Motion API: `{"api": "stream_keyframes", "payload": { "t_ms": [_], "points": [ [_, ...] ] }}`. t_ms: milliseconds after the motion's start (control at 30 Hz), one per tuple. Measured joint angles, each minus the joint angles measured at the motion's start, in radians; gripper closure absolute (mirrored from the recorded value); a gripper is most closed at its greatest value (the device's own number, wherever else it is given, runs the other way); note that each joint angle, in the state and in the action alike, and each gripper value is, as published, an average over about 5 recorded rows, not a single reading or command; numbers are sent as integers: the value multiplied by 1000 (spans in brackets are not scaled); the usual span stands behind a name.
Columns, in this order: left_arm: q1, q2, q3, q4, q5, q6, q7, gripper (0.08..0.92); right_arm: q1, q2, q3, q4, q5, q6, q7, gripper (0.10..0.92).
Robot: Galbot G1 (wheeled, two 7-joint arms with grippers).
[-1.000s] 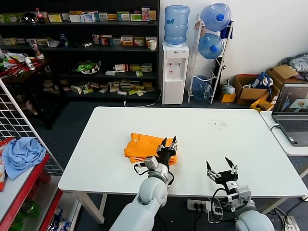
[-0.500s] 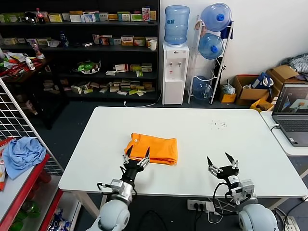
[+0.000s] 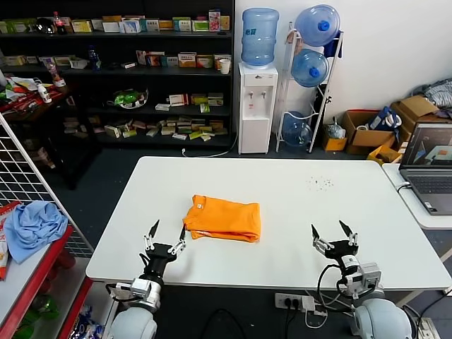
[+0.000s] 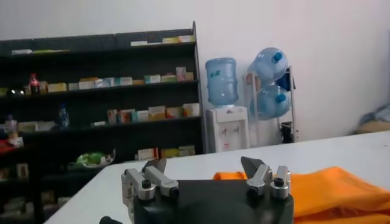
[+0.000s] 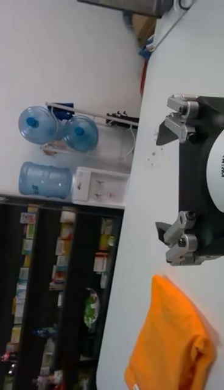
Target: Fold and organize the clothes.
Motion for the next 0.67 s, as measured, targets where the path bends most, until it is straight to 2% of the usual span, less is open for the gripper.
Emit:
{"api": "stream_keyframes", "payload": {
  "t_ms": [667],
  "points": [
    [42, 51, -143, -61, 57, 67, 58, 177, -7, 40, 76, 14, -11, 20, -17, 203]
  ]
}}
